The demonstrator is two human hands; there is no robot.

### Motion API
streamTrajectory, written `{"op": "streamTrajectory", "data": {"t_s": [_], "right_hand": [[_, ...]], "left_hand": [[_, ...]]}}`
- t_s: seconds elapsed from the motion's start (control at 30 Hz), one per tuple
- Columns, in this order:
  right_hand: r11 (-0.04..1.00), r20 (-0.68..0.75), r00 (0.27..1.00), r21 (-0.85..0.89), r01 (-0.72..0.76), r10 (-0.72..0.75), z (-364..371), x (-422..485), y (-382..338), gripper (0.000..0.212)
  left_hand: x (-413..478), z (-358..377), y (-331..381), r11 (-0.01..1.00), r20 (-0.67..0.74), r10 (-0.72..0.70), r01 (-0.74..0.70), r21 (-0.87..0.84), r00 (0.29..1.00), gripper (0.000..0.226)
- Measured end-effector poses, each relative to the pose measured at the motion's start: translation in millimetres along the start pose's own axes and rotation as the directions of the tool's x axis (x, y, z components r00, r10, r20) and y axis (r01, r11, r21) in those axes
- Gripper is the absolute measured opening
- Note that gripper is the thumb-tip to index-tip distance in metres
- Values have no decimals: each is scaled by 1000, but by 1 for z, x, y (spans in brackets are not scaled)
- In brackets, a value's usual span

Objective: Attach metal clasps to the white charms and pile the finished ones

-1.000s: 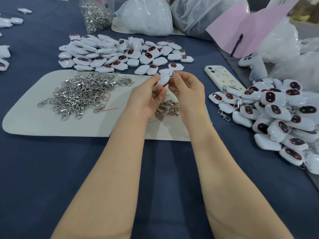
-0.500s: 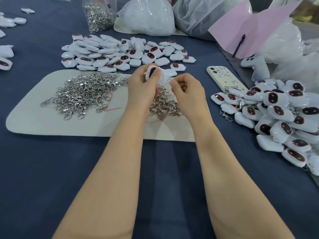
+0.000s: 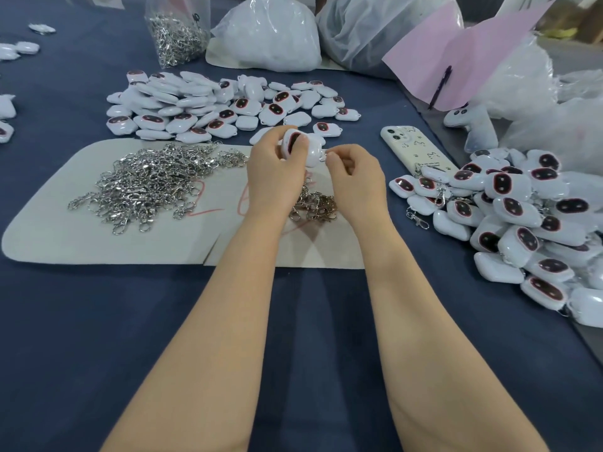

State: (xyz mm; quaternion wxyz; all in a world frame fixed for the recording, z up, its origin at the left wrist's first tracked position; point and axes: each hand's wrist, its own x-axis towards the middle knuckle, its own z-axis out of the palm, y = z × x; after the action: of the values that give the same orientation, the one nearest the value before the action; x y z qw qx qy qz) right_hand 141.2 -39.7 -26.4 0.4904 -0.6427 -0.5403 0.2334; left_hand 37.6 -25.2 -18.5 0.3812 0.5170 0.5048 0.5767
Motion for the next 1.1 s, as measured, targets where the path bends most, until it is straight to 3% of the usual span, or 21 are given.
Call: {"op": "streamTrajectory", "data": {"t_s": [0.13,0.3,0.67,0.93,1.1], "right_hand": [[993,-77,996,112,-37,46,-15,3,-3,14],[992,-214,973,106,-63,85,-47,5,-1,15],[996,-530,848,-70,-64,17,-136,7,23,20],[967,-630,776,-204,-150,-12,-169,11,43,23],[932,-603,795,-249,-264,64,-173,12,55,31]], "left_hand": [[-7,24,12,992,75,-88,95,-85,993,13],[-15,68,29,988,114,-126,135,-78,985,10],[-46,158,53,999,266,7,-15,28,964,10],[-57,198,53,974,335,-22,-56,221,942,18],[-56,209,42,887,413,-71,-132,443,908,26]]}}
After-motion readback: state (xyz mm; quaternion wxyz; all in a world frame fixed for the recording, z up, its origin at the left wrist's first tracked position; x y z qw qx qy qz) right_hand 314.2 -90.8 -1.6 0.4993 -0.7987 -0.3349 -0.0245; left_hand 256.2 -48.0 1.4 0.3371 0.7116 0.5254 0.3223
